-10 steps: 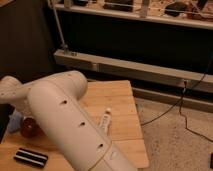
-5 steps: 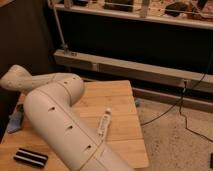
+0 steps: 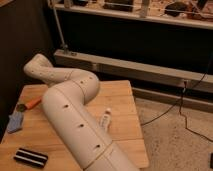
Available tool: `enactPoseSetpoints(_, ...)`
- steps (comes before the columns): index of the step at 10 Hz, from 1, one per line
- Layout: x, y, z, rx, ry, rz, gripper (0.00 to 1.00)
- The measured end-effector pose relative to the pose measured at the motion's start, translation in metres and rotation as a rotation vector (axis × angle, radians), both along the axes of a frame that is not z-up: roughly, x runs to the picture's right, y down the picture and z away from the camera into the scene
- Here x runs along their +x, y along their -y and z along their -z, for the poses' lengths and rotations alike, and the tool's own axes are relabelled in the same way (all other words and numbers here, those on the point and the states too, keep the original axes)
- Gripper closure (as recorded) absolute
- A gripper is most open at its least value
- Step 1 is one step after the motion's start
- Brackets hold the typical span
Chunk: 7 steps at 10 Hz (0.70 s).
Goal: Drag the ceramic bowl in a circle
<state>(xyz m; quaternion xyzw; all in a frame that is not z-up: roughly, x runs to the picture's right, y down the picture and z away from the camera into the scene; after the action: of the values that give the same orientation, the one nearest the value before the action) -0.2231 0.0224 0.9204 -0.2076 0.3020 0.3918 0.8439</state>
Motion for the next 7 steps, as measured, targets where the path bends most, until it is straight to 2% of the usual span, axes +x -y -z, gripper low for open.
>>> enactPoseSetpoints(4,0.073,-0.018,0.006,-0.045,-0.057,-0.161,1.0)
enactPoseSetpoints(5,0.082,-0.022,0.009,-0.053,-0.054,-0.191,1.0)
enactPoseSetpoints(6,0.09,-0.032,0.018,-0.082,-0.026,-0.256,1.0)
enactPoseSetpoints(7,0.093,-0.037,0.024,-0.096,-0.005,-0.292,1.0)
